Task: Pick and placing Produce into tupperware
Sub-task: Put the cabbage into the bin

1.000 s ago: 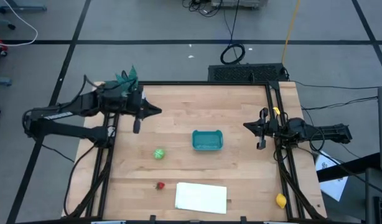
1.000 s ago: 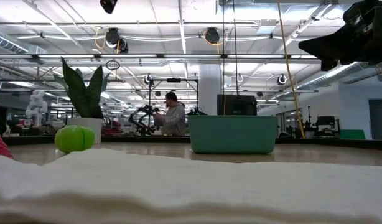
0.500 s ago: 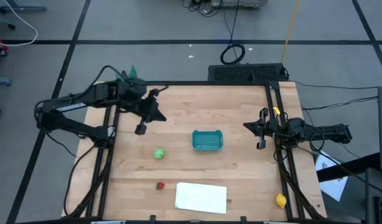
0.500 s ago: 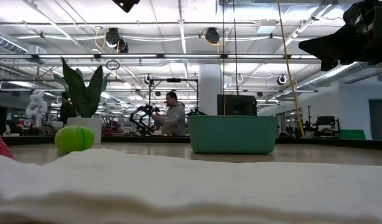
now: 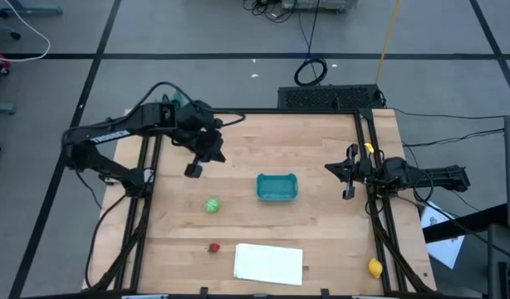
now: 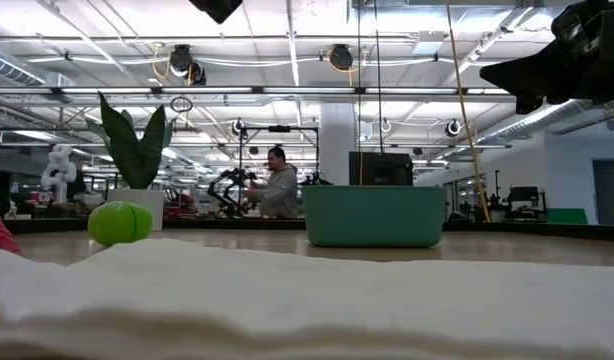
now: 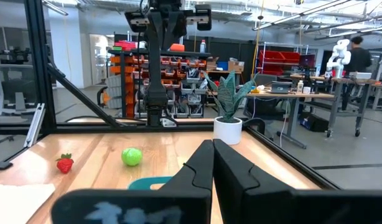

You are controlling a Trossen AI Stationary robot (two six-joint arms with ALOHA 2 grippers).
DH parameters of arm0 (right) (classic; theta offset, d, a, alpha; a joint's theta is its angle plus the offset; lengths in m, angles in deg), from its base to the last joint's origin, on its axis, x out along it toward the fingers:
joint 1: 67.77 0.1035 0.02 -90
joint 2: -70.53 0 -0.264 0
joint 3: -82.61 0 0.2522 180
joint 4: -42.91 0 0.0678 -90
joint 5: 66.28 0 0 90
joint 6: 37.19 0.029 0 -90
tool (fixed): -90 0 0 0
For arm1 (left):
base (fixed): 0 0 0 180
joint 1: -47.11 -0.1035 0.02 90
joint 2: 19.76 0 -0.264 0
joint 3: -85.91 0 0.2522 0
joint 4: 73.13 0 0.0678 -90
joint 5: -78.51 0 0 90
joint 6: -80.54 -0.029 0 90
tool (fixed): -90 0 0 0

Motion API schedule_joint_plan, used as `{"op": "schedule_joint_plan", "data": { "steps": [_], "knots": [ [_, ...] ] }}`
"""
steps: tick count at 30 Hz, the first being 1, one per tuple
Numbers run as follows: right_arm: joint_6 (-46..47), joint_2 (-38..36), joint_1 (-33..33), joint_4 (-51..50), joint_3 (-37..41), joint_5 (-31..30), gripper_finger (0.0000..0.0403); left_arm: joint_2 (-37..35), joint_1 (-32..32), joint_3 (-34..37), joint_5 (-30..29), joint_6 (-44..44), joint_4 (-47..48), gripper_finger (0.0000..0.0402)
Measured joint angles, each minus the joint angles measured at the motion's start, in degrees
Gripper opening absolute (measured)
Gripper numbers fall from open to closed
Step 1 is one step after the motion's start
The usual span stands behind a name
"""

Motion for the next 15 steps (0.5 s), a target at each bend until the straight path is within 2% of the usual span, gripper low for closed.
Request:
{"op": "schedule_joint_plan", "data": {
  "steps": [8,11,15],
  "knots": [
    [0.02,0.0,-0.01,-0.02,-0.01,0.0,0.0,3.84,0.66,-0.37,-0.34,-5.68,4.91,0.0024],
    [0.02,0.0,0.0,-0.02,0.0,0.0,0.0,5.15,1.87,-0.37,-0.61,-8.33,5.83,0.0007],
    [0.02,0.04,0.01,-0.04,0.0,0.0,0.0,5.11,3.82,-0.34,-4.91,-14.13,7.02,0.0006]
  ]
}}
